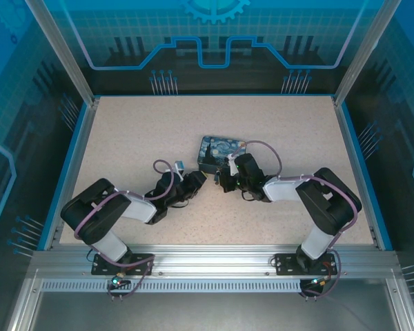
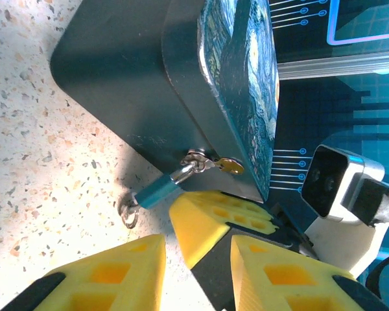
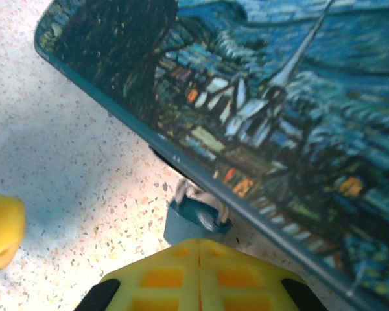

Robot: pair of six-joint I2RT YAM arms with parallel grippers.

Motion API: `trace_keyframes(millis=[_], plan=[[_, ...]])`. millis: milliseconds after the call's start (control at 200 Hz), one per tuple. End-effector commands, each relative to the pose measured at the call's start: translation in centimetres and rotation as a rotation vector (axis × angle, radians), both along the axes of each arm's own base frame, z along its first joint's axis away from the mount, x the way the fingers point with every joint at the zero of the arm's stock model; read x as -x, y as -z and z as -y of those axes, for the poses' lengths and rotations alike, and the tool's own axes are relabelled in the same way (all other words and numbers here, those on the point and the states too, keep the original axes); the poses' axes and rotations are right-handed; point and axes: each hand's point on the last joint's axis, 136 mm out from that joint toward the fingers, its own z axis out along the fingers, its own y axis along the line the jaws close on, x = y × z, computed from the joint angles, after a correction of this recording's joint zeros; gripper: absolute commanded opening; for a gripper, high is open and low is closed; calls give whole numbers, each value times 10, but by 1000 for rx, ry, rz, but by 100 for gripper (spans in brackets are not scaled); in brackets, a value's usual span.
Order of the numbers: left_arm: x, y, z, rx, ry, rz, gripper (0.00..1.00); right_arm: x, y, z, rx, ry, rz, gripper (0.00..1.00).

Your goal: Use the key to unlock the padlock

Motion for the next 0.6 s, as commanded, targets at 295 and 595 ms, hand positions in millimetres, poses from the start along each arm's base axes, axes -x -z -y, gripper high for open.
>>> trace_keyframes(millis=[295, 595], plan=[[-3, 10, -1, -86, 51, 15, 42, -1, -2, 9, -48, 36, -16, 24], [-2, 20, 22, -237, 201, 82, 53, 10, -16, 33, -93, 72, 2, 38]])
